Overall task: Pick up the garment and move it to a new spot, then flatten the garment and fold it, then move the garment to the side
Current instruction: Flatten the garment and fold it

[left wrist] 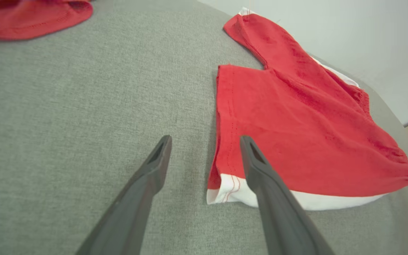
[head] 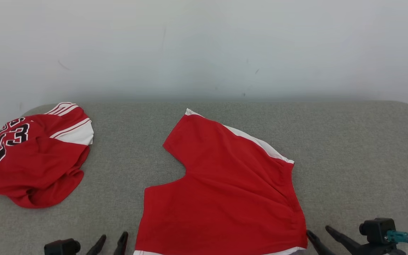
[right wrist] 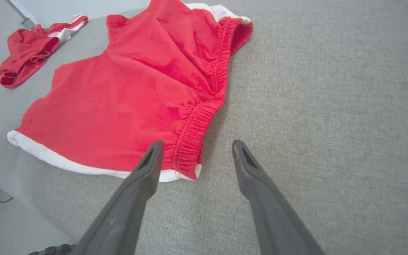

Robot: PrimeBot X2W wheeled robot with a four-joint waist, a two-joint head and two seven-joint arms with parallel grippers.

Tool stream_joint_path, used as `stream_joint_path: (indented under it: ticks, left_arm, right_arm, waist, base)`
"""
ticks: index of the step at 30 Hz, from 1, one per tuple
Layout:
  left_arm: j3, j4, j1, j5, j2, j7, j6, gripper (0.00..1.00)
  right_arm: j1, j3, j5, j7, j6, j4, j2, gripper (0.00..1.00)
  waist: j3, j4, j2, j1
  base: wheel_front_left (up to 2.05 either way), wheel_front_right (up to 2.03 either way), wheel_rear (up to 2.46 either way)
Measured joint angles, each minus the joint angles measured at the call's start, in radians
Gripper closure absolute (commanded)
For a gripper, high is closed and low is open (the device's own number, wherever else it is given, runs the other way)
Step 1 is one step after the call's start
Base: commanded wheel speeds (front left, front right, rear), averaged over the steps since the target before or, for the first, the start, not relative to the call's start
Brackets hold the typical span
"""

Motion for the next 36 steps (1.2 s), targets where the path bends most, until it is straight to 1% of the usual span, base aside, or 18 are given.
stream_joint_path:
  ticks: [1,4,6,8,10,13,15,18,21,25,30,32,36]
  left_arm:
    - [0.010,-0.015,0.000,0.004,0.002,-0.016,0.011,0.00]
    - [0.041,-0.053,0.000,0.011,0.003,-0.063,0.033,0.00]
    - [0.046,-0.067,-0.003,0.032,0.010,-0.072,0.050,0.00]
    - [0.048,-0.072,-0.003,0.081,0.023,-0.076,0.067,0.00]
    - [0.069,-0.080,-0.003,0.084,0.020,-0.087,0.076,0.00]
    - [0.109,-0.086,-0.002,0.104,0.012,-0.093,0.086,0.00]
    - [0.127,-0.088,-0.001,0.125,0.009,-0.096,0.087,0.00]
    - [0.165,-0.093,0.031,0.145,0.005,-0.098,0.087,0.00]
    - [0.225,-0.074,0.081,0.209,0.000,-0.099,0.087,0.00]
    - [0.284,-0.060,0.124,0.276,-0.034,-0.099,0.087,0.00]
    - [0.326,-0.064,0.147,0.324,-0.073,-0.099,0.087,0.00]
    - [0.360,-0.079,0.163,0.345,-0.089,-0.099,0.087,0.00]
    - [0.391,-0.100,0.179,0.385,-0.109,-0.099,0.087,0.00]
  right_arm:
    - [0.000,-0.010,0.000,-0.010,-0.002,-0.012,-0.004,0.00]
    - [-0.003,-0.036,0.000,-0.040,-0.022,-0.048,-0.004,0.00]
    - [-0.004,-0.050,-0.007,-0.065,-0.044,-0.062,-0.001,0.00]
    - [-0.006,-0.077,-0.020,-0.103,-0.079,-0.068,0.002,0.00]
    - [-0.005,-0.115,-0.032,-0.137,-0.115,-0.073,0.000,0.00]
    - [0.001,-0.146,-0.072,-0.148,-0.134,-0.085,-0.007,0.00]
    - [0.009,-0.162,-0.088,-0.154,-0.141,-0.095,-0.002,0.00]
    - [0.024,-0.174,-0.133,-0.154,-0.142,-0.099,0.008,0.00]
    - [0.037,-0.212,-0.160,-0.154,-0.142,-0.107,0.015,0.00]
    - [0.099,-0.239,-0.197,-0.157,-0.142,-0.116,0.022,0.00]
    - [0.144,-0.285,-0.258,-0.157,-0.142,-0.092,0.058,0.00]
    - [0.149,-0.327,-0.293,-0.157,-0.142,-0.098,0.076,0.00]
    - [0.156,-0.361,-0.339,-0.157,-0.142,-0.120,0.105,0.00]
  waist:
    - [0.000,-0.001,0.0000,0.0000]
    - [0.000,-0.006,0.0000,0.0000]
    - [0.000,-0.010,0.0000,0.0000]
    - [0.002,-0.016,0.0000,0.0000]
    - [0.005,-0.020,0.0000,0.0000]
    - [0.007,-0.024,0.0001,0.0000]
    - [0.008,-0.027,0.0000,0.0000]
    - [0.009,-0.034,0.0000,0.0000]
    - [0.007,-0.048,0.0000,0.0000]
    - [0.004,-0.062,0.0000,0.0000]
    - [0.005,-0.068,0.0000,0.0000]
    - [0.004,-0.070,0.0000,0.0000]
    - [0.004,-0.076,0.0000,-0.0001]
  base:
    - [0.00,0.00,0.00]
    - [0.00,0.00,0.00]
    - [0.00,0.00,0.00]
    - [0.00,0.00,0.00]
    - [0.00,0.00,0.00]
    - [0.00,0.00,0.00]
    - [0.00,0.00,0.00]
    - [0.00,0.00,0.00]
    - [0.00,0.00,0.00]
    - [0.00,0.00,0.00]
    - [0.00,0.00,0.00]
    - [0.00,0.00,0.00]
    - [0.00,0.00,0.00]
